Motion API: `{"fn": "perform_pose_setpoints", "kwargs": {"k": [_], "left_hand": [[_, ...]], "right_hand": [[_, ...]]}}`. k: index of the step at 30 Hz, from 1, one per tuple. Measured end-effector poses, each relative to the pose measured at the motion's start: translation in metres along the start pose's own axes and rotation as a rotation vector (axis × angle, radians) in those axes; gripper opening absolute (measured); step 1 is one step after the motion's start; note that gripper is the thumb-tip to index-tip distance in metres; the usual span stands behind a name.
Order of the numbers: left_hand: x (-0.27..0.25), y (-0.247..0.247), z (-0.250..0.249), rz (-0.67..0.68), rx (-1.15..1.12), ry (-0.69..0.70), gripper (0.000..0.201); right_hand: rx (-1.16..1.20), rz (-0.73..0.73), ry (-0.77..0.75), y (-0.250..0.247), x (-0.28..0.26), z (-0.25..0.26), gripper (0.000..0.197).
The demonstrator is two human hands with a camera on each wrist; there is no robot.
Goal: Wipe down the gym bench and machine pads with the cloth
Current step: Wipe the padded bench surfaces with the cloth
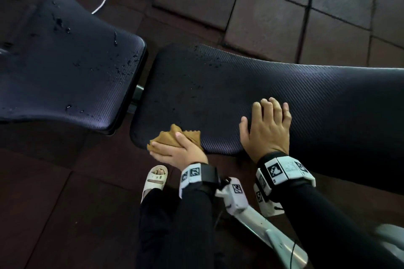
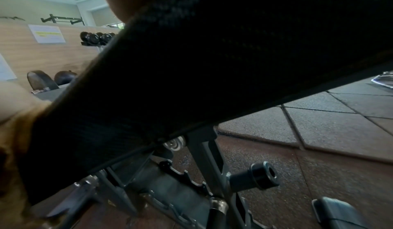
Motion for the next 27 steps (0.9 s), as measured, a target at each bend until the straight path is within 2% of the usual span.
{"fn": "perform_pose_setpoints", "kwargs": {"k": [4,7,13,16,21,24,27], "left_hand": [[0.050,-0.012,-0.005,-0.003,0.066,-0.103,0.075],[0.085,-0.024,-0.002,0.039,0.144,-0.065,0.073],[0.129,-0.025,-0.012,0.126,0.454,0.197,0.072],[0.140,-0.018,-0.027,0.235,0.590,0.314,0.069],[0.095,-0.004,-0.044,0.355,0.641,0.665,0.063],[0.062,-0.011,-0.033,0.444,0.608,0.855,0.062],[0.049,-0.030,-0.012,0.505,0.524,0.978,0.059]], "right_hand": [[-0.010,0.005,0.008,0.001,0.000,0.000,0.039],[-0.017,0.024,0.013,0.002,-0.001,0.000,0.041],[-0.045,0.039,0.018,0.005,-0.001,0.000,0.041],[-0.062,0.037,0.020,0.006,-0.001,0.001,0.041],[-0.073,0.041,0.035,0.005,-0.001,0.002,0.041],[-0.073,0.040,0.043,0.004,0.000,0.002,0.041],[-0.074,0.045,0.050,0.005,0.000,0.002,0.041]]}}
Point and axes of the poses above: each hand's wrist, its own x-axis towards the middle knuckle, its own y-axis out of the palm, z = x × y, the point moved 2 cm from there along x, towards the middle knuckle, and after that the axes turned 6 degrees about x, right-handed, at the moved point
